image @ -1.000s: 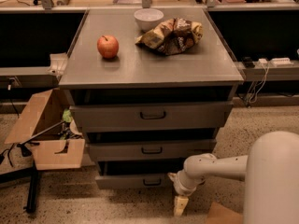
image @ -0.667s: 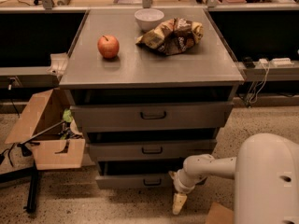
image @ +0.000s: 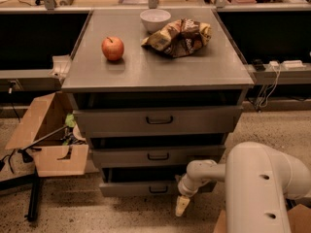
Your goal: Open bottom drawer
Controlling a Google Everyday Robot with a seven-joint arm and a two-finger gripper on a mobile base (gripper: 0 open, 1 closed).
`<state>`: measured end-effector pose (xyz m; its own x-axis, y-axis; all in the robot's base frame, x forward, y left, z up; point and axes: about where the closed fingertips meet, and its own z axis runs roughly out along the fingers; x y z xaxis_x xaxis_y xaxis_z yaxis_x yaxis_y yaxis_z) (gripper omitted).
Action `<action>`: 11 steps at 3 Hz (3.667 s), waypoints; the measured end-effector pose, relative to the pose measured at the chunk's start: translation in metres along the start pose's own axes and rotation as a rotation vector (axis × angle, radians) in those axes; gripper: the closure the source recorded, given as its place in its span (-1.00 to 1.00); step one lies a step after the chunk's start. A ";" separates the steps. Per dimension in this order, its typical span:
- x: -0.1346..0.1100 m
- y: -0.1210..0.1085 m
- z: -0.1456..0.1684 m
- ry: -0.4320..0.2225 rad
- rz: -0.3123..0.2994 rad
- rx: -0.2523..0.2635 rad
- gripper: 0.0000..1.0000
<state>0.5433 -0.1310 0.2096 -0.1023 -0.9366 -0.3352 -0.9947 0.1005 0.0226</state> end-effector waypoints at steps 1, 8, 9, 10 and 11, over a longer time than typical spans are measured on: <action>0.008 -0.015 0.025 -0.005 0.040 -0.026 -1.00; 0.011 0.034 0.022 -0.029 0.033 -0.068 0.28; 0.011 0.034 0.022 -0.029 0.033 -0.068 -0.18; 0.011 0.034 0.022 -0.029 0.033 -0.068 -0.65; 0.011 0.034 0.022 -0.029 0.033 -0.068 -1.00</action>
Offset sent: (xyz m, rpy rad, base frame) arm 0.0388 -0.0028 -0.0477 0.0200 0.0662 -0.0566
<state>0.5087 -0.1303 0.1859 -0.1356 -0.9228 -0.3607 -0.9894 0.1071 0.0979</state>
